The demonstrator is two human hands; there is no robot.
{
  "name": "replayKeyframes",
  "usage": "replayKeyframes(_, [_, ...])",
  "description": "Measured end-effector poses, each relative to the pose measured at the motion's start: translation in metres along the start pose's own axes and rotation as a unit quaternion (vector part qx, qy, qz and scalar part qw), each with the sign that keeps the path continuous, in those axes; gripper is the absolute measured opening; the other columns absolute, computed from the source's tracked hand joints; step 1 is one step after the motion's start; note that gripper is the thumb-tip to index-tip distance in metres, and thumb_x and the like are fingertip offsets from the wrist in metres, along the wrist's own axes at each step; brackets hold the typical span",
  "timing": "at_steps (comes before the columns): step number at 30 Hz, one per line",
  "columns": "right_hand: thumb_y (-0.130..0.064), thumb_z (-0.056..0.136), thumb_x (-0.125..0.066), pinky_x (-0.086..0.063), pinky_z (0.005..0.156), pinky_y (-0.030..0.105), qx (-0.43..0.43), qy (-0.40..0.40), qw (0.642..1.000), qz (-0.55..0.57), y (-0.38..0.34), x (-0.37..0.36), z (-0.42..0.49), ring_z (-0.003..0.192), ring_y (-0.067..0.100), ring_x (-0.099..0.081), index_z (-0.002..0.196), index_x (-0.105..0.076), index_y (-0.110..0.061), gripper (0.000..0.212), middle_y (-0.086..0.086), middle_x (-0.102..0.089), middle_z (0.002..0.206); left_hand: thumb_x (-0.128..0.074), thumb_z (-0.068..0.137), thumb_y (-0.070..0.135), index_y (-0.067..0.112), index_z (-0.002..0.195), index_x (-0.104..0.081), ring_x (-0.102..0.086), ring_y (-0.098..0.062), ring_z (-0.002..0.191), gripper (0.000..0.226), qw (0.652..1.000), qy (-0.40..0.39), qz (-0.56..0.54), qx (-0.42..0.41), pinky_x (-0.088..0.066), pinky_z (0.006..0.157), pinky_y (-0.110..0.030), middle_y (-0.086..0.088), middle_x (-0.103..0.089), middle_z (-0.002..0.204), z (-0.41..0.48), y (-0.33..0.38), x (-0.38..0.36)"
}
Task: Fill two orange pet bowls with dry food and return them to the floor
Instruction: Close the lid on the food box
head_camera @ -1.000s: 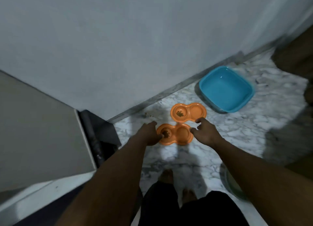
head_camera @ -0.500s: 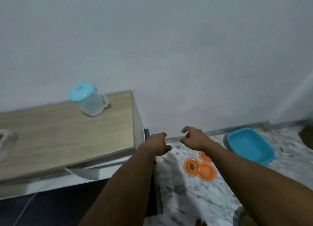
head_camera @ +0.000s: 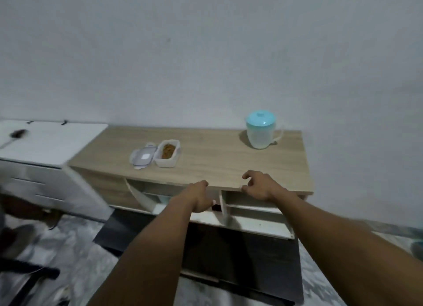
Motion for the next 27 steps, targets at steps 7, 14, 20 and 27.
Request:
replayKeyframes(7, [-0.040, 0.092, -0.063, -0.045, 0.100, 0.033, 0.075, -0.017, 0.997, -0.023, -0.121, -0.051, 0.039, 0.118, 0.025, -0.057, 0.139, -0.051, -0.021, 0.053, 0.008, -0.061, 0.128, -0.068, 0.090, 0.041, 0.018, 0.157, -0.026, -0.040, -0.032, 0.141, 0.081, 0.997, 0.054, -0.044, 0.042, -0.038, 0.113, -0.041, -0.012, -0.037, 0.157, 0.006, -0.113, 0.056])
replayKeyframes(14, [-0.037, 0.093, -0.063, -0.046, 0.099, 0.034, 0.085, -0.003, 0.995, -0.041, -0.159, -0.057, 0.128, 0.120, 0.027, -0.056, 0.140, -0.051, -0.018, 0.052, 0.009, -0.061, 0.132, -0.065, 0.093, 0.036, 0.018, 0.158, -0.022, -0.039, -0.029, 0.143, 0.080, 0.996, 0.066, -0.024, 0.052, -0.036, 0.115, -0.040, -0.010, -0.035, 0.160, 0.064, -0.168, 0.095])
replayKeyframes(20, [-0.032, 0.090, -0.061, -0.049, 0.095, 0.035, 0.127, 0.000, 0.990, -0.058, -0.211, -0.066, 0.200, 0.113, 0.026, -0.059, 0.133, -0.057, -0.019, 0.045, 0.007, -0.064, 0.127, -0.066, 0.092, 0.040, 0.016, 0.157, -0.025, -0.040, -0.030, 0.142, 0.081, 0.993, 0.069, 0.001, 0.092, -0.038, 0.111, -0.036, -0.012, -0.038, 0.157, 0.109, -0.226, 0.140])
replayKeyframes(27, [-0.019, 0.088, -0.057, -0.049, 0.081, 0.034, 0.175, -0.007, 0.983, -0.046, -0.278, -0.109, 0.251, 0.100, 0.029, -0.061, 0.111, -0.065, -0.011, 0.025, 0.010, -0.067, 0.110, -0.070, 0.088, 0.042, 0.016, 0.155, -0.030, -0.044, -0.031, 0.138, 0.082, 0.993, 0.053, 0.022, 0.100, -0.039, 0.111, -0.038, -0.013, -0.042, 0.152, 0.154, -0.294, 0.155])
Point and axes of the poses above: each hand's wrist, its own z-axis towards the middle knuckle, its own x-axis out of the back of the hand, y = z × x, the point moved 6 cm from there along z, towards the middle knuckle
